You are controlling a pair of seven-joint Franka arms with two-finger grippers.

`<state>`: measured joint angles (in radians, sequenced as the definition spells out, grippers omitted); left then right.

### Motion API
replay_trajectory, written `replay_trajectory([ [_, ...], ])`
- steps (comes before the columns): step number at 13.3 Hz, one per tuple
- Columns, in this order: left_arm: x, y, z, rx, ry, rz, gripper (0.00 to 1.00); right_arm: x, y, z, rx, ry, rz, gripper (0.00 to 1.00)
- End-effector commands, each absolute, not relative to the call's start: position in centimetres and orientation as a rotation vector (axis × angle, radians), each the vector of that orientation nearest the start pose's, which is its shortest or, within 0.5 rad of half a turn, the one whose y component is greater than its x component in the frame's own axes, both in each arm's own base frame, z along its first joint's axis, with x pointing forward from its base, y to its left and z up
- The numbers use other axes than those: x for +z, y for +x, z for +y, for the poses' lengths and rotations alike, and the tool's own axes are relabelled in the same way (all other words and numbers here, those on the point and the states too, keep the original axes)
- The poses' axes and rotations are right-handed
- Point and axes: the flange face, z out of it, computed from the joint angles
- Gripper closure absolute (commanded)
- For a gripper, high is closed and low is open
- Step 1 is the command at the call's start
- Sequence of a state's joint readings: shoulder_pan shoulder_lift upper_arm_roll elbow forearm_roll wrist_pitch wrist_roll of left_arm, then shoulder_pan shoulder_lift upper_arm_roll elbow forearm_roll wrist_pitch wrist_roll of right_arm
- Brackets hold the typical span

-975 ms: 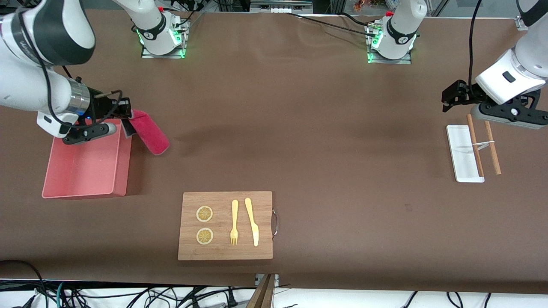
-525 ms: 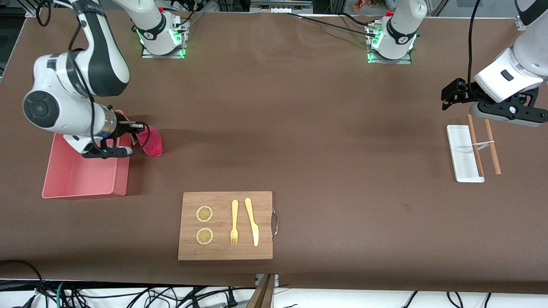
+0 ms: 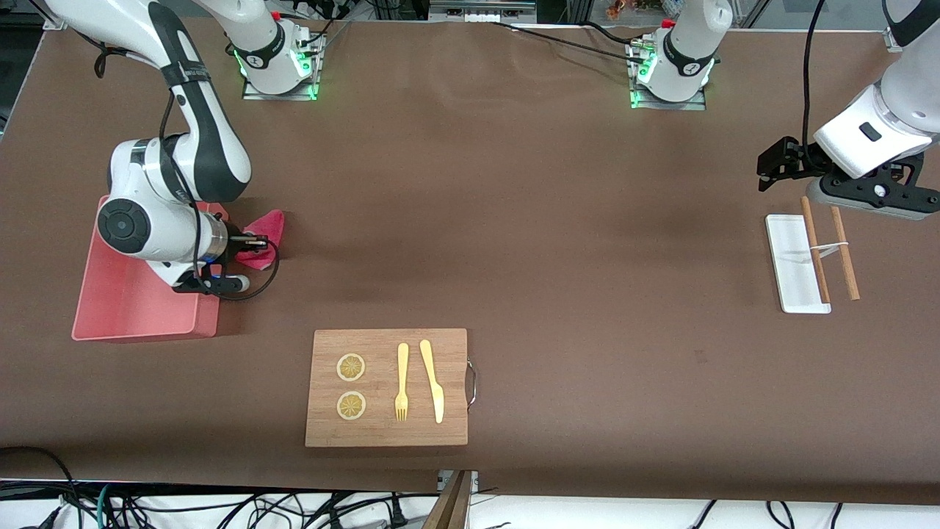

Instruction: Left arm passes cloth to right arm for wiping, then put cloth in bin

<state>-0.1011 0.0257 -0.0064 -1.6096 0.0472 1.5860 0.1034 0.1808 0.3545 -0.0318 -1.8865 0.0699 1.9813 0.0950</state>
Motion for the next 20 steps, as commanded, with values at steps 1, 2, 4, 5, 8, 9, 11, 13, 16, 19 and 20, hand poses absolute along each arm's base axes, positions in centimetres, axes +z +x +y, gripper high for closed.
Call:
replay_trajectory([
  [1, 59.4, 56.2, -5.6, 0.064, -3.067, 0.341, 0.00, 30.0, 60.0, 13.6, 0.385, -3.014, 0.025, 1.00],
  [2, 59.5, 56.2, -5.6, 0.062, -3.067, 0.341, 0.00, 29.7, 60.2, 15.6, 0.390, -2.993, 0.056, 1.00],
  [4, 59.5, 56.2, -5.6, 0.059, -3.067, 0.339, 0.00, 29.6, 60.4, 20.0, 0.388, -2.992, 0.130, 1.00],
  [5, 59.5, 56.2, -5.6, 0.062, -3.067, 0.339, 0.00, 29.3, 60.2, 21.9, 0.394, -2.997, 0.164, 1.00],
  [8, 59.5, 56.2, -5.7, 0.061, -3.066, 0.343, 0.00, 29.5, 58.7, 29.5, 0.376, -2.963, 0.300, 1.00],
  [9, 59.5, 56.2, -5.7, 0.061, -3.066, 0.343, 0.00, 29.9, 58.1, 32.4, 0.362, -2.947, 0.345, 1.00],
  [11, 59.5, 56.2, -5.7, 0.061, -3.066, 0.343, 0.00, 30.4, 57.1, 36.7, 0.338, -2.911, 0.433, 1.00],
  [13, 59.5, 56.2, -5.7, 0.061, -3.066, 0.343, 0.00, 31.3, 56.1, 39.7, 0.312, -2.867, 0.501, 1.00],
  [16, 59.5, 56.2, -5.7, 0.061, -3.066, 0.343, 0.00, 34.8, 54.7, 44.2, 0.287, -2.794, 0.570, 1.00],
  [19, 59.5, 56.2, -5.7, 0.061, -3.066, 0.343, 0.00, 37.8, 56.2, 42.4, 0.297, -2.770, 0.616, 1.00],
  [20, 59.5, 56.2, -5.7, 0.064, -3.066, 0.343, 0.00, 38.3, 57.0, 40.3, 0.320, -2.779, 0.604, 1.00],
])
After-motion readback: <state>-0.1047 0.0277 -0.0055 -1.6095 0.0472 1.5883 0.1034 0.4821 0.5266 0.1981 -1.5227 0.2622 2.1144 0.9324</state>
